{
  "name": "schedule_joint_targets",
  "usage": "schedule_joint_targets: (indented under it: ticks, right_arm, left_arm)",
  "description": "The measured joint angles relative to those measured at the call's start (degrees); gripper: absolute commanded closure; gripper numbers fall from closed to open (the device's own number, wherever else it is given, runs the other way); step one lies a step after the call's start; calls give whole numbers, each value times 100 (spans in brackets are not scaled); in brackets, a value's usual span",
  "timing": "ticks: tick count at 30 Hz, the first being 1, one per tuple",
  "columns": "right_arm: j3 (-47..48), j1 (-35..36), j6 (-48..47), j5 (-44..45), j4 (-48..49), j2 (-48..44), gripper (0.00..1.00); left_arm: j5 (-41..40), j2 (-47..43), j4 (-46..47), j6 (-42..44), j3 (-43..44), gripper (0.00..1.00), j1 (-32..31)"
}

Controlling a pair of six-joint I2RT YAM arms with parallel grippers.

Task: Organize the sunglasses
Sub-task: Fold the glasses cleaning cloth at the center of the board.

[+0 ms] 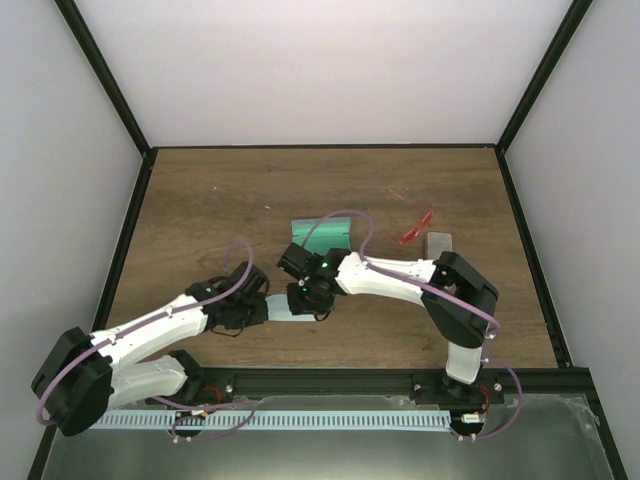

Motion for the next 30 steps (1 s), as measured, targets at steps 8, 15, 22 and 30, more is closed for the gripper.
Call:
schedule_joint_targets:
  ticks: [8,15,22,30]
  right_arm:
    - [254,72,22,138,-13,160,62]
    - [-59,-39,52,297,-109,120,60]
    - [-79,-79,57,376,-160,109,59]
    - [-210,-101,59,372,-140,109,60]
  left_arm:
    - [354,-101,103,-68,-186,76,247]
    - [400,87,328,-46,-315,68,291]
    - [352,428,503,28,-308,66,293]
    - [271,590,710,133,-251,68,334]
